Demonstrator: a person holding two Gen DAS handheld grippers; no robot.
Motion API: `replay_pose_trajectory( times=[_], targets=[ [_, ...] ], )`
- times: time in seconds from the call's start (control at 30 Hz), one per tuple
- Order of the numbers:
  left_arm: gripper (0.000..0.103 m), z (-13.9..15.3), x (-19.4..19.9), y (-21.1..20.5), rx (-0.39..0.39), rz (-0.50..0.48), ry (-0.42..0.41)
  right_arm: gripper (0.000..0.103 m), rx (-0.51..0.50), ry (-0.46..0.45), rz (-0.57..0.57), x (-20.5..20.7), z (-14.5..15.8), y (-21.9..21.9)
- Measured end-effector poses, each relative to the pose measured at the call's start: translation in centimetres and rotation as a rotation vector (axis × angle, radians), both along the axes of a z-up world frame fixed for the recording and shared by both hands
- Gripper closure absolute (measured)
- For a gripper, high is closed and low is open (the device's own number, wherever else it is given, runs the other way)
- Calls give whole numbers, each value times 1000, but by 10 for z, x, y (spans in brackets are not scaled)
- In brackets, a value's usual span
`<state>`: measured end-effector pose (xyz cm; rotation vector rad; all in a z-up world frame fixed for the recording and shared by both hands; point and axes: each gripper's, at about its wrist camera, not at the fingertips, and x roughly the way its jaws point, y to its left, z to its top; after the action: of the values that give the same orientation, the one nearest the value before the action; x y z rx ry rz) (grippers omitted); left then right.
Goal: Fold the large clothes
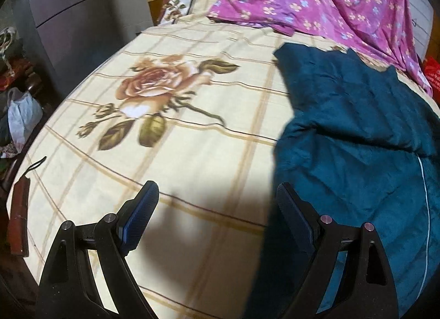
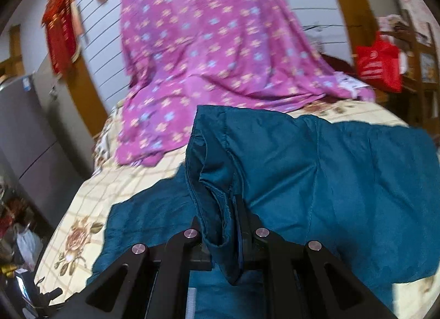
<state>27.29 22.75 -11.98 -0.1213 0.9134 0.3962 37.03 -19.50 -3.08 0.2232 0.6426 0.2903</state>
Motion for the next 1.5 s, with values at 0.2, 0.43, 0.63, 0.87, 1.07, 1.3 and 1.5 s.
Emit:
replay_pose_trajectory(
  times=[0.2, 0.43, 0.63, 0.87, 1.07, 1.3, 1.5],
  targets=[
    [15, 3, -5, 18, -26, 22, -16, 93, 3, 16, 127, 0, -17, 89],
    [15, 5, -5, 24, -43, 32, -24, 93, -1, 37, 254, 0, -30, 181],
    [15, 3, -5, 27, -50, 33, -22, 93, 8, 127, 237, 11, -64, 196],
    [15, 2, -2, 23, -53, 38, -21, 37, 52, 234, 279, 13, -90, 190],
    [15, 4, 1, 19, -76, 15, -57, 34, -78, 188, 205, -15, -62, 156],
    [15, 41, 40, -48, -171, -175, -159, 33, -423, 129, 13, -74, -62, 67],
    [15, 45, 124, -95, -284, -313, -164, 31, -265, 112, -147, -111, -91, -31]
  ],
)
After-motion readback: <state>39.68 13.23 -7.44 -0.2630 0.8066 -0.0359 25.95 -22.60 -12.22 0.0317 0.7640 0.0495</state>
